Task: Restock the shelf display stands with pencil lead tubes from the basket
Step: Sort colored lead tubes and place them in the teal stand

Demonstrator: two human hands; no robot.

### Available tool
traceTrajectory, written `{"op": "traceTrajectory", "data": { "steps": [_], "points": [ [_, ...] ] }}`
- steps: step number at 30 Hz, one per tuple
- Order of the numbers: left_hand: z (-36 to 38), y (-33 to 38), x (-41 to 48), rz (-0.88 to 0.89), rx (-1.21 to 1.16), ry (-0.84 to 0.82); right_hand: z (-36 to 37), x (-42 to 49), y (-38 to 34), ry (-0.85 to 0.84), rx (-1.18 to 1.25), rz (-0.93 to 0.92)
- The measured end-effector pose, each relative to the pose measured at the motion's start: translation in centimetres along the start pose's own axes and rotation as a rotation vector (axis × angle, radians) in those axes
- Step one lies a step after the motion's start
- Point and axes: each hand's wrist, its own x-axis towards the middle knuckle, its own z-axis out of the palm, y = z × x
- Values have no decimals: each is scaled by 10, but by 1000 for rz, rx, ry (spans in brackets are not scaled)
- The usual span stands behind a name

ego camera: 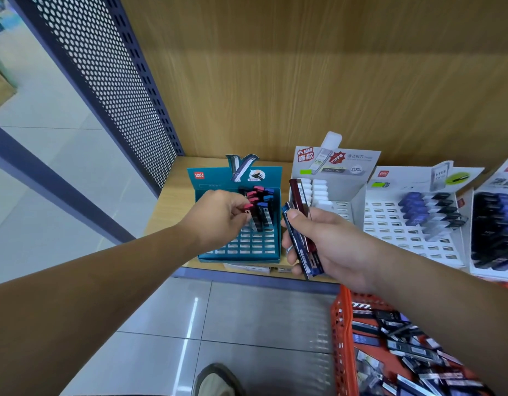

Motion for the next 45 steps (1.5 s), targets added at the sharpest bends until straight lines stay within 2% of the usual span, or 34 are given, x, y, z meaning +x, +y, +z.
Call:
{"op": "traceTrajectory", "data": {
  "steps": [3, 9, 12, 17, 19, 25, 31, 36, 45],
  "points": [
    [-2, 5, 0, -26, 38, 9, 0, -1, -1, -13, 4, 6],
    [3, 23, 4, -5, 341, 3, -1, -3, 0, -18, -18, 8],
    [8, 23, 5, -14, 267, 25, -1, -3, 1, -15, -30, 3],
    [7, 3, 0, -100, -55, 47, -1, -4, 0, -15, -33, -6],
    [9, -1, -2, -89, -83, 34, -1, -4, -1, -15, -37, -11],
    [14, 7, -3, 9, 147, 40, -2, -3, 1, -20, -45, -20],
    [14, 2, -3, 3, 131, 54, -4, -4, 0, -18, -51, -12],
    [14, 3, -4, 101, 277, 47, -4, -5, 0, -19, -100, -18],
    [13, -6, -8, 91, 180, 69, -4, -5, -1, -33, -101, -19]
  ]
}}
